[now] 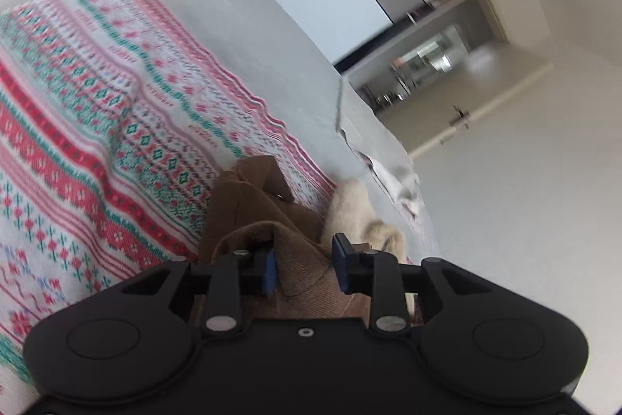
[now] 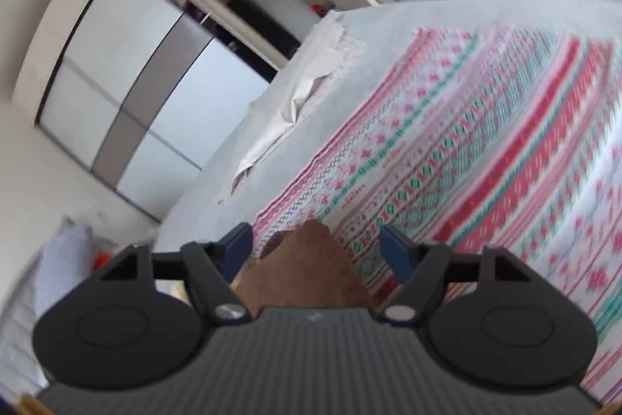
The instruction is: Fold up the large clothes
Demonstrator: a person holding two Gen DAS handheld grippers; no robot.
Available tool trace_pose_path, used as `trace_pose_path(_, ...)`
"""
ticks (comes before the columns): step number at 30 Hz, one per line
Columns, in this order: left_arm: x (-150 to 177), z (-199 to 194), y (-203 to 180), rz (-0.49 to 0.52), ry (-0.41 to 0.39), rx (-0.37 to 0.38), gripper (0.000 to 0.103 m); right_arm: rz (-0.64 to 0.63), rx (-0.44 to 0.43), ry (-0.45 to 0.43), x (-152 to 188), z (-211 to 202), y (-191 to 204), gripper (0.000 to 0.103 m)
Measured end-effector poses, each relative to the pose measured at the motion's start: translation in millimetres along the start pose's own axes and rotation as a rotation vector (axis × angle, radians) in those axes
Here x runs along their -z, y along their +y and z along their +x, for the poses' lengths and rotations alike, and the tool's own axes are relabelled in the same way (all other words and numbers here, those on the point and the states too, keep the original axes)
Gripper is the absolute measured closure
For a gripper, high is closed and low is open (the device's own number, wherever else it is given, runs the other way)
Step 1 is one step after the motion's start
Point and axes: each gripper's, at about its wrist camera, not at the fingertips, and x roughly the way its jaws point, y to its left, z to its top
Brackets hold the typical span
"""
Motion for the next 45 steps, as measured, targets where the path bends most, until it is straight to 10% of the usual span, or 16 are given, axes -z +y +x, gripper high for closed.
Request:
trace_pose_path(4,-1.8,-28.7,-15.3,0.149,-0.158,-0.011,0.015,-0.278,0.056,0.045,3.6,1.3,24.7,0.013)
trace_pose_path(8,-14.5,-23.7,-16.4,0.291,-0.161,-0.086,0.013,-0.427,0.083,0.122,21.1,23.7,38.9,0.008)
trace_pose_path(13,-5.1,40.8,0.4,0.386,0.06,-0.182,0.013,-0.478,0.091,0.193,34.5,63.0,47.6,0.008)
trace_pose_path(16,1.5,61.2,3.2,0.391,0.047,-0.205,0.029,-0.506,0.145,0.176,38.8,86.2,58.0,0.012)
trace_pose_path(17,3.3,58.6,1.5,0.379,0.024,-0.181,0.053,-0.497,0.164,0.151,39.0,89.6,60.3,0.02)
trace_pose_path(18,4.6,55.3,-3.0,0.369,0.001,-0.175,0.07,-0.485,0.16,0.131,39.9,90.2,62.9,0.053)
trace_pose_path(20,8.8,45.8,-17.7,0.415,-0.046,-0.195,0.087,-0.486,0.181,0.105,42.7,87.0,71.8,0.076)
trace_pose_path(27,27.9,-0.1,-88.6,0.68,-0.341,-0.21,0.092,-0.814,0.317,-0.256,80.6,26.4,127.3,0.088)
trace_pose_path(35,-14.9,72.6,-108.9,0.769,-0.488,-0.39,0.091,-0.851,0.415,-0.491,52.7,63.0,175.1,0.089)
trace_pose_path(45,-18.3,208.4,-14.4,0.762,-0.285,-0.594,0.084,-0.914,0.626,-0.219,73.4,231.0,132.3,0.088)
